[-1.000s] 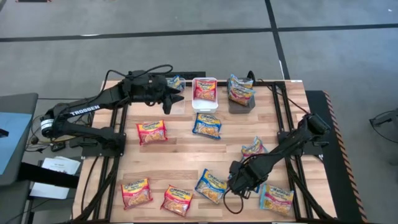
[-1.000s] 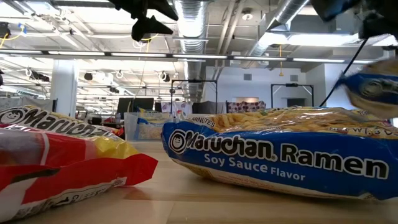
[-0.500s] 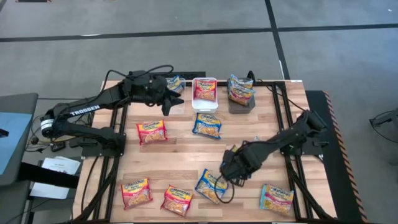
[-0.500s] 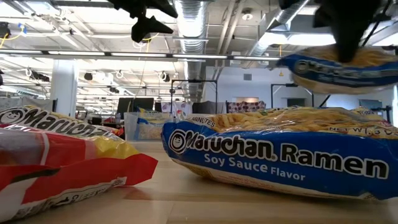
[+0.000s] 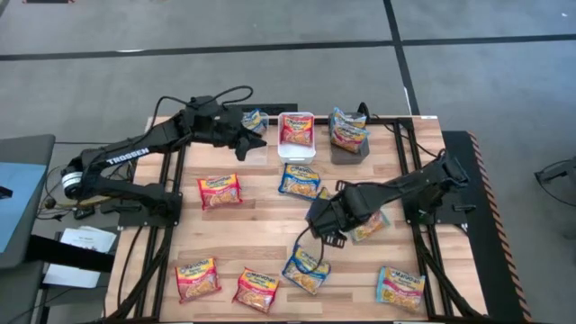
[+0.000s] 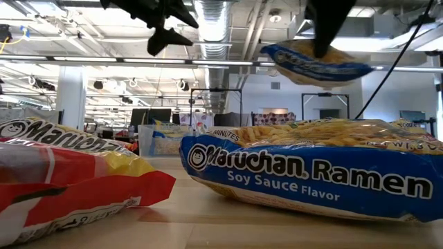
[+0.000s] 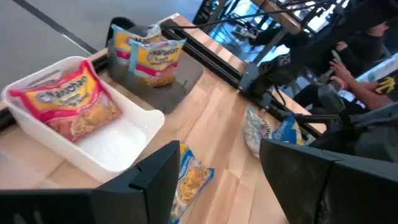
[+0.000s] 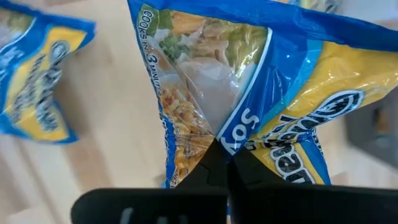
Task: Sort Maruchan noodles
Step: Put the blue noodle pack into the transparent bin
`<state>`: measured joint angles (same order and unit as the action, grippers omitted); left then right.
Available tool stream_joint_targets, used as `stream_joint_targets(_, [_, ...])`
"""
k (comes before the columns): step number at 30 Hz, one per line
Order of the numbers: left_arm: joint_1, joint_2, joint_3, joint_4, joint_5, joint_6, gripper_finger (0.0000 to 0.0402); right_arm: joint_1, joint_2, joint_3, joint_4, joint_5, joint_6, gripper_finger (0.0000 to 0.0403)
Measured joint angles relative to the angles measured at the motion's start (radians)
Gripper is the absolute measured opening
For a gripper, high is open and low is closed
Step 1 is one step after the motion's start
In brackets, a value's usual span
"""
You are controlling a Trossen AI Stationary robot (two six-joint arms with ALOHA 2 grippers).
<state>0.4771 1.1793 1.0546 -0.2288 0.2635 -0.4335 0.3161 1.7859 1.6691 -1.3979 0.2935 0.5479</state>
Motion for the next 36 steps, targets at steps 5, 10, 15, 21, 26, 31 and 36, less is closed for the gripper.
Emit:
stream_joint_targets(5, [-0.001, 0.076, 0.000, 0.007, 0.078, -0.033, 0.0210, -0.030, 0.000, 0.021, -0.003, 0.060, -0.055, 0.0003])
stream_joint_targets(10, [-0.003, 0.150, 0.000, 0.049, 0.103, -0.050, 0.0210, -0.033, 0.000, 0.030, 0.000, 0.104, -0.109, 0.0003])
stream_joint_targets(15, [-0.021, 0.216, 0.000, 0.133, 0.161, -0.088, 0.0210, -0.045, 0.000, 0.030, 0.003, 0.109, -0.136, 0.0003])
stream_joint_targets(21, [-0.058, 0.287, 0.000, 0.218, 0.190, -0.113, 0.0210, -0.067, 0.000, 0.030, 0.029, 0.128, -0.166, 0.0003])
stream_joint_targets(26, [-0.097, 0.325, 0.000, 0.249, 0.197, -0.114, 0.0210, -0.096, 0.000, 0.030, 0.026, 0.132, -0.180, 0.0003])
stream_joint_targets(31, [-0.136, 0.345, -0.001, 0.282, 0.182, -0.115, 0.0210, -0.116, 0.000, 0.030, 0.038, 0.134, -0.198, 0.0003])
stream_joint_targets(36, [-0.172, 0.350, 0.000, 0.332, 0.173, -0.137, 0.0210, -0.123, 0.000, 0.030, 0.064, 0.133, -0.220, 0.0003])
